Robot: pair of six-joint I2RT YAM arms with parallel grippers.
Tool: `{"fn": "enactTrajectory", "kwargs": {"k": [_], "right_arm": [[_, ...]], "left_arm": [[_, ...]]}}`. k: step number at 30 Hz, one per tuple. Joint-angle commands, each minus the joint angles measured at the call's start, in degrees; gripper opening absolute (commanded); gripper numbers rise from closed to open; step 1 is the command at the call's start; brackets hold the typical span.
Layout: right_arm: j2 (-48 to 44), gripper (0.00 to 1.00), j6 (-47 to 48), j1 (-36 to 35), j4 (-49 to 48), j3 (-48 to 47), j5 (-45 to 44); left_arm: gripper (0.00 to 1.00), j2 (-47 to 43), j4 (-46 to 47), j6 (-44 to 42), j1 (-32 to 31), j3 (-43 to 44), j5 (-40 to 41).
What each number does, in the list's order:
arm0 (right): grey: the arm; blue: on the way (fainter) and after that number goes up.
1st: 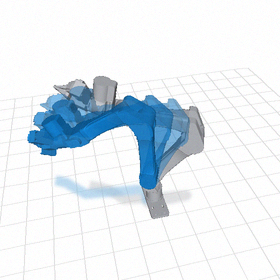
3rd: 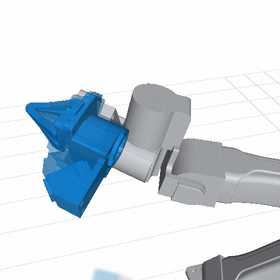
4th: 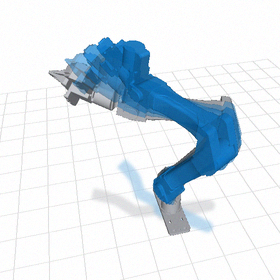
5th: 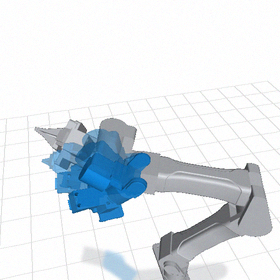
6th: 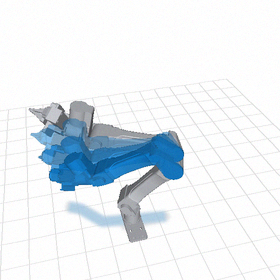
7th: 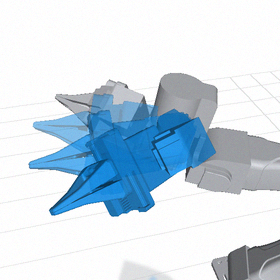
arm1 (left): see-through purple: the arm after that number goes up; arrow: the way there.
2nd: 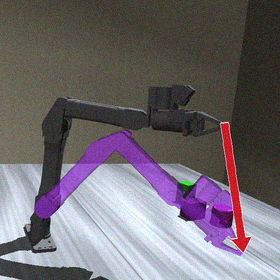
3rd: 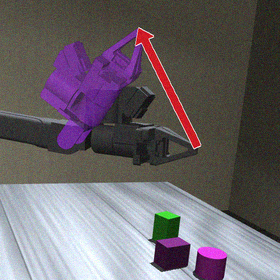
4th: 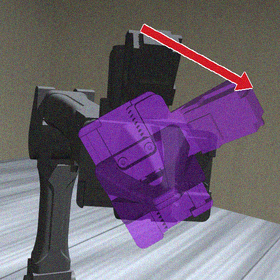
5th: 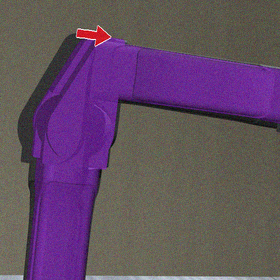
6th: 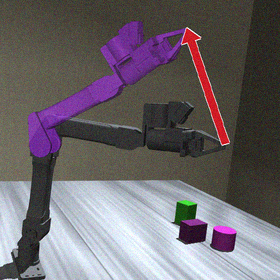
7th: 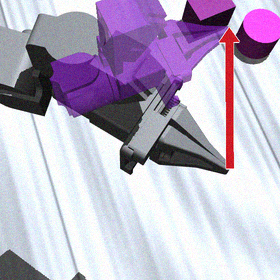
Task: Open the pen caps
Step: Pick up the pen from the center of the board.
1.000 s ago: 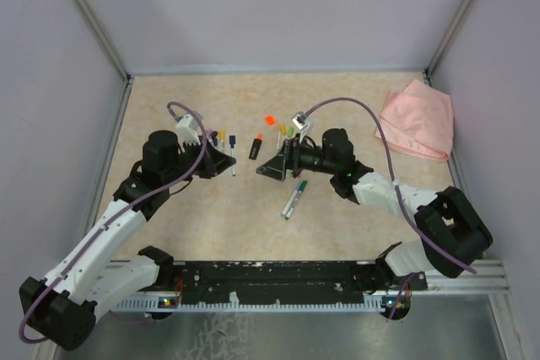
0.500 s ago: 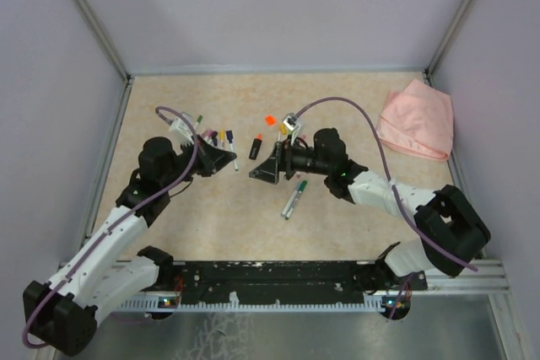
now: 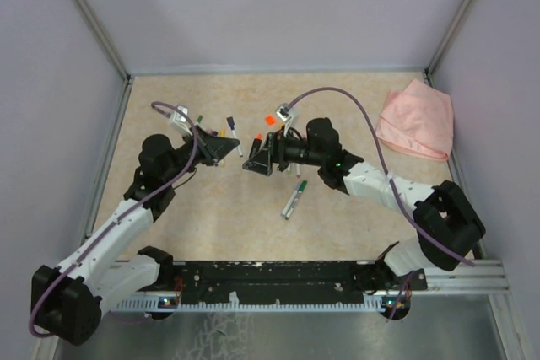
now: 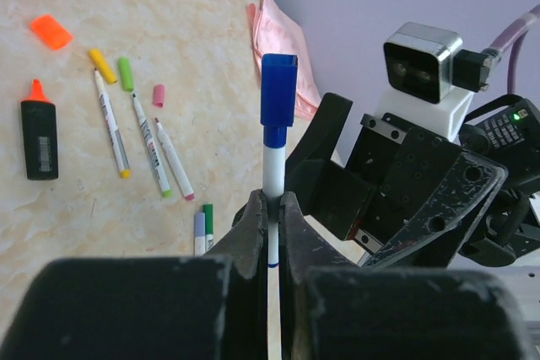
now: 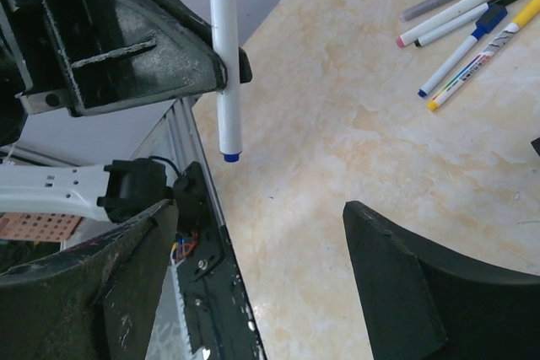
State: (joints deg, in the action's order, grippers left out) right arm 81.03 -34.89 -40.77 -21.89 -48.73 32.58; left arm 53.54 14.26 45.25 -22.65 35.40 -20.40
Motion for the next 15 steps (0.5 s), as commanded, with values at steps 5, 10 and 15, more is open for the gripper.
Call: {"fn": "enactTrajectory", "kwargs": {"k": [5,10,15], "right_arm": [[4.0,0.79,1.2,-0.8,1.3,-7.8,-1.4],[6.1,0.71,1.1,-0.8,2.4,-10.7,-1.8],[7.6,0.57,0.9,-0.9,2.8,-12.8,-1.4]], "left_arm": [[0.0,1.9,8.0,1.0,0.3,-0.1,-3.4],[0.0,3.1,8.5,0.9,0.4,0.0,-5.4],[0.0,3.7,8.9,0.8,0.4,0.2,-5.9]]}}
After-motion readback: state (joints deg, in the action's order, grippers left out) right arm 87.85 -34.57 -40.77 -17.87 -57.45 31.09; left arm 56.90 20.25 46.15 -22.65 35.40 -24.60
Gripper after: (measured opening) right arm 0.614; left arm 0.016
